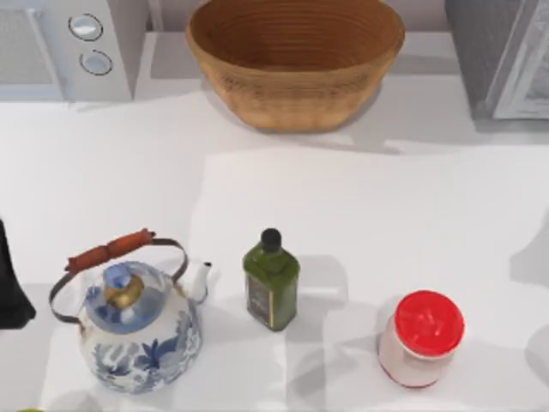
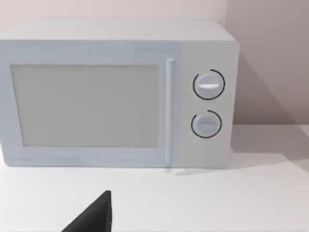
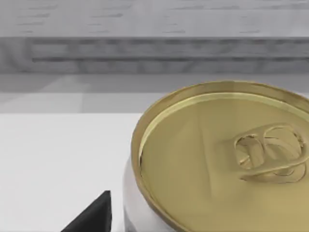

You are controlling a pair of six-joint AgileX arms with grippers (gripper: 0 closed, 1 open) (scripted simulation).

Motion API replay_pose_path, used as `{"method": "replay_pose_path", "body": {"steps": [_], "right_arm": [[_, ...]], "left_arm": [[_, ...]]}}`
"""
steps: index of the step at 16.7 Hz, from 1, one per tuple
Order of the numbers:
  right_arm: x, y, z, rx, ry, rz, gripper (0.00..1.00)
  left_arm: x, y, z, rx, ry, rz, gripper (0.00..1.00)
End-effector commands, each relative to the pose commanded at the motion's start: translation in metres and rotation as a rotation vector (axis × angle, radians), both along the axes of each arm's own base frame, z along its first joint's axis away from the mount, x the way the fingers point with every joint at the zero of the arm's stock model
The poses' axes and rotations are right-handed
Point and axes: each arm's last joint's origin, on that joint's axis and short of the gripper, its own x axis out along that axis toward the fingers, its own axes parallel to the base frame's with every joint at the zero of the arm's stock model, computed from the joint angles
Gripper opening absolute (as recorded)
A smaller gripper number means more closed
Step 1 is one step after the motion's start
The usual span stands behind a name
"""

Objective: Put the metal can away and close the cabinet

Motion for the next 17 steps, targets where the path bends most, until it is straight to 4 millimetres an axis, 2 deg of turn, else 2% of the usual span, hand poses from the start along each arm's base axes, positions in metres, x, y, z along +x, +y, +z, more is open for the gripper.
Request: {"method": "replay_pose_path", "body": {"steps": [3,8,17], "right_arm": [[0.015,0.009,-0.007,0.0,0.001,0.002,1.0],[0.017,0.013,-0.009,0.0,0.002,0.002,1.0],[0.017,0.013,-0.009,0.0,0.002,0.002,0.32]], "left_arm": [[0.0,0.0,0.0,0.0,0.0,0.0,1.0],[0.0,0.0,0.0,0.0,0.0,0.0,1.0],[0.0,0.0,0.0,0.0,0.0,0.0,1.0]]}}
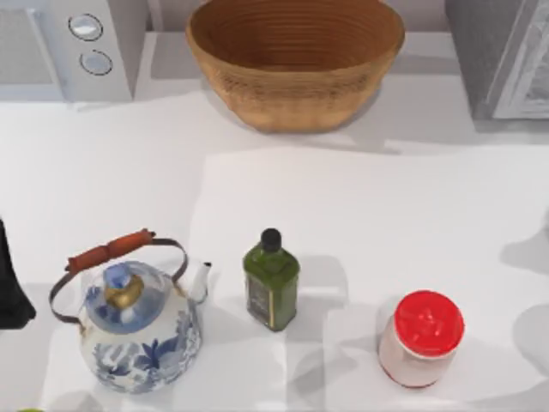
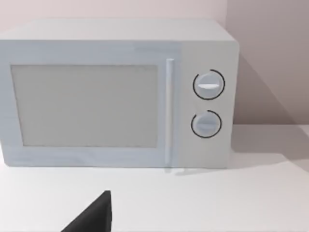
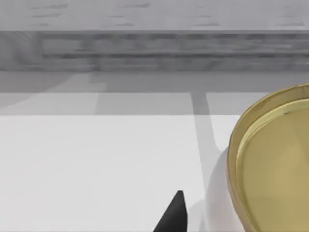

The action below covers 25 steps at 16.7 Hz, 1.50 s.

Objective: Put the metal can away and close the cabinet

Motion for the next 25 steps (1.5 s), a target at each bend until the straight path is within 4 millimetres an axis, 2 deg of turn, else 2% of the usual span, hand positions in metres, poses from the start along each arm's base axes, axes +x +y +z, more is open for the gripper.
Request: {"method": "replay_pose_path", "body": {"steps": [4,15,18,21,25], "right_arm": [[0.0,0.0,0.0,0.0,0.0,0.0,0.02],[0.002,-0.003,0.004,-0.006,-0.011,-0.001,0.0],[0.014,-0.011,0.03,-0.039,-0.058,0.009,0.0],[0.022,-0.014,0.073,-0.062,-0.088,0.028,0.0],[0.013,-0.008,0.12,-0.031,-0.042,0.028,0.0]], "left_arm": [[0.0,0.0,0.0,0.0,0.0,0.0,1.0],[0.0,0.0,0.0,0.0,0.0,0.0,1.0],[0.0,0.0,0.0,0.0,0.0,0.0,1.0],[0.0,0.0,0.0,0.0,0.0,0.0,1.0],[0.0,0.0,0.0,0.0,0.0,0.0,1.0]]}}
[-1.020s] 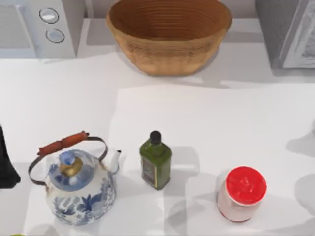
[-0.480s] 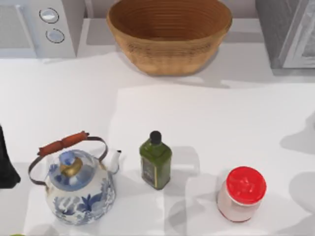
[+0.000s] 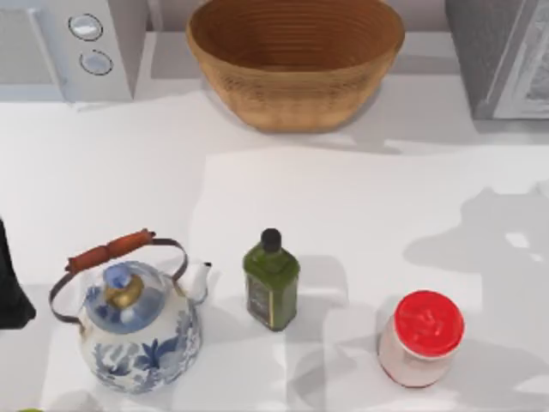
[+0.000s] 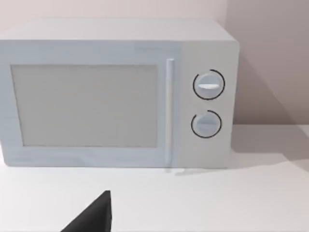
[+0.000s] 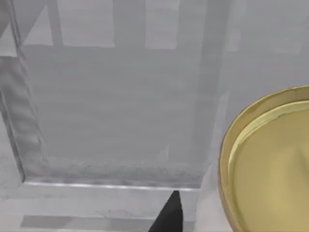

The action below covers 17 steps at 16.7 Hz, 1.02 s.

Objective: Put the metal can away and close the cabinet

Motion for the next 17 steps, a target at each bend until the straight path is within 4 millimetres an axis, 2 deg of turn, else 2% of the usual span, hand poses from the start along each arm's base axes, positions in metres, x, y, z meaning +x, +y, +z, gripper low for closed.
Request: {"method": "replay_pose_path", "body": {"steps": [5,12,17], "right_arm": [[-0.013,0.007,0.028,0.032,0.041,-0.028,0.0],[-0.015,0.007,0.029,0.036,0.046,-0.032,0.0],[-0.04,0.026,0.035,0.055,0.049,-0.01,0.0]], "left_arm": [[0.0,0.0,0.0,0.0,0.0,0.0,1.0],[0.0,0.0,0.0,0.0,0.0,0.0,1.0],[0.0,0.0,0.0,0.0,0.0,0.0,1.0]]}}
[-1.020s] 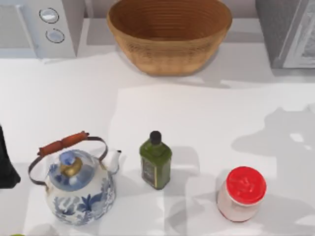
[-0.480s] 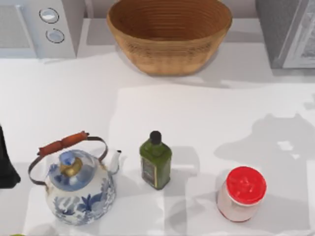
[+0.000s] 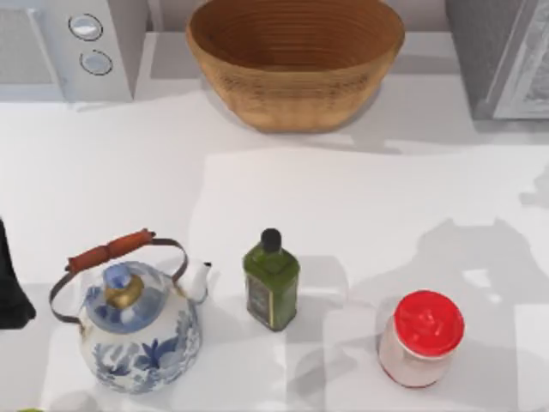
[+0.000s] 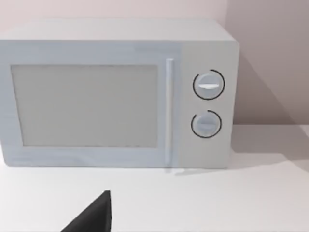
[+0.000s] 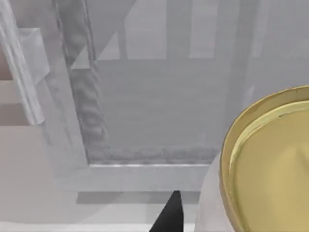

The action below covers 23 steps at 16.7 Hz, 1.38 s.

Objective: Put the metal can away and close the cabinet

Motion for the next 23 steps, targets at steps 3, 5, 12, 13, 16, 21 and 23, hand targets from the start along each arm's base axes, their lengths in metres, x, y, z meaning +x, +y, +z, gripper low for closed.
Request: {"method": "replay_pose_path", "body": {"steps": [3,5,12,13,16,21,23], "right_arm": [[-0.028,0.017,0.001,0.009,0.005,0.019,0.0],[-0.05,0.028,0.001,0.008,-0.007,0.03,0.0],[-0.125,0.051,-0.014,-0.019,-0.157,0.036,0.0],[-0.132,0.053,-0.018,-0.022,-0.184,0.032,0.0],[-0.147,0.055,-0.031,-0.025,-0.251,0.013,0.0],[-0.154,0.056,-0.041,-0.024,-0.301,-0.011,0.0],[-0.154,0.056,-0.041,-0.024,-0.301,-0.011,0.0]], "left_arm": [[0.0,0.0,0.0,0.0,0.0,0.0,1.0],[0.0,0.0,0.0,0.0,0.0,0.0,1.0],[0.0,0.0,0.0,0.0,0.0,0.0,1.0],[0.0,0.0,0.0,0.0,0.0,0.0,1.0],[0.0,0.0,0.0,0.0,0.0,0.0,1.0],[0.0,0.0,0.0,0.0,0.0,0.0,1.0],[0.0,0.0,0.0,0.0,0.0,0.0,1.0]]}}
